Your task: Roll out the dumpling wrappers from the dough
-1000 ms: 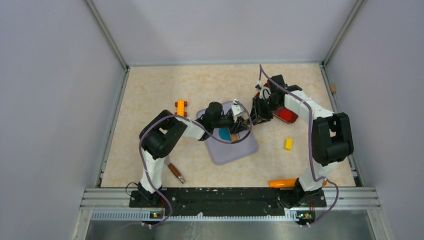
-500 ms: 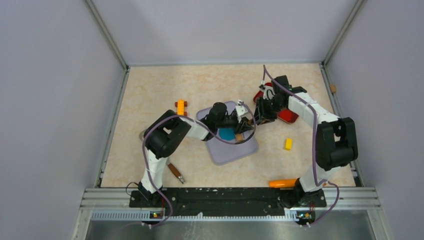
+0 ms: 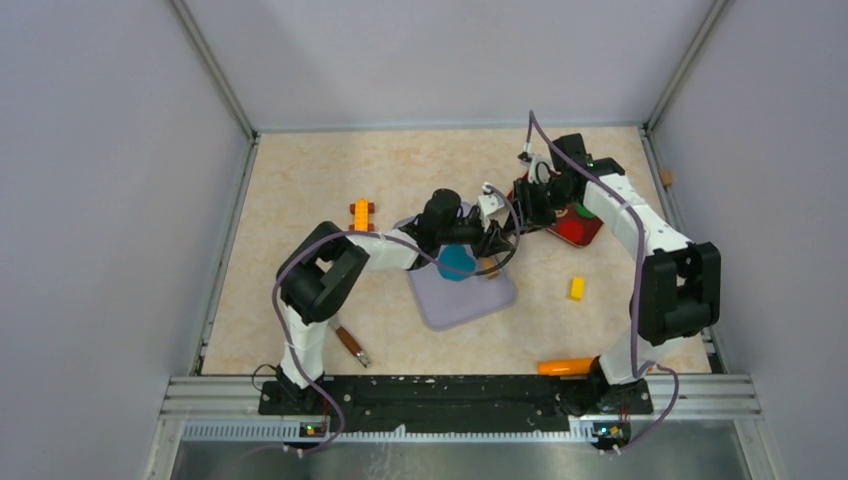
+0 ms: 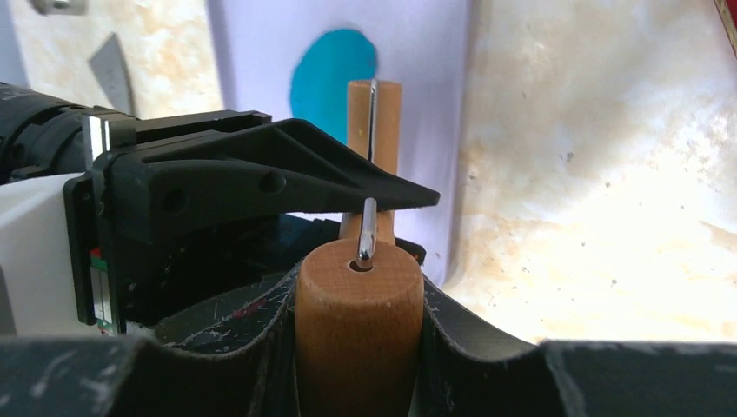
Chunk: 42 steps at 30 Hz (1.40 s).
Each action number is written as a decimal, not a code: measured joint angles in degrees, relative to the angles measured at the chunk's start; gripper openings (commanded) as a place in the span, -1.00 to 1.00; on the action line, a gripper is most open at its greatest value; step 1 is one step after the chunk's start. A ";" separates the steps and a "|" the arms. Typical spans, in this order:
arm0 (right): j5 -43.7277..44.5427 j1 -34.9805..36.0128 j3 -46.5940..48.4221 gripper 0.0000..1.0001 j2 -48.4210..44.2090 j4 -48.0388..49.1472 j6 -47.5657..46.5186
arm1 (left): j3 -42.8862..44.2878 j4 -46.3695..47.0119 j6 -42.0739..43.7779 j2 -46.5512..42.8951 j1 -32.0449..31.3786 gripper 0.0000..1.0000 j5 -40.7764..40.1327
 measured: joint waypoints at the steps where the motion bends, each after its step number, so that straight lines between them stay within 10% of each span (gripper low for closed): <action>1: -0.52 0.00 0.61 -1.00 -0.44 -0.02 0.02 | 0.33 -1.11 -0.15 -1.01 0.13 -1.00 0.04; 19: -7.04 2.89 3.32 -1.00 7.78 9.22 6.25 | -0.22 -14.58 -0.22 -5.51 6.60 -1.00 1.40; 42: -5.73 7.63 -2.21 -1.00 11.56 22.14 5.22 | -8.92 -6.12 -0.50 -4.44 10.05 -1.00 2.54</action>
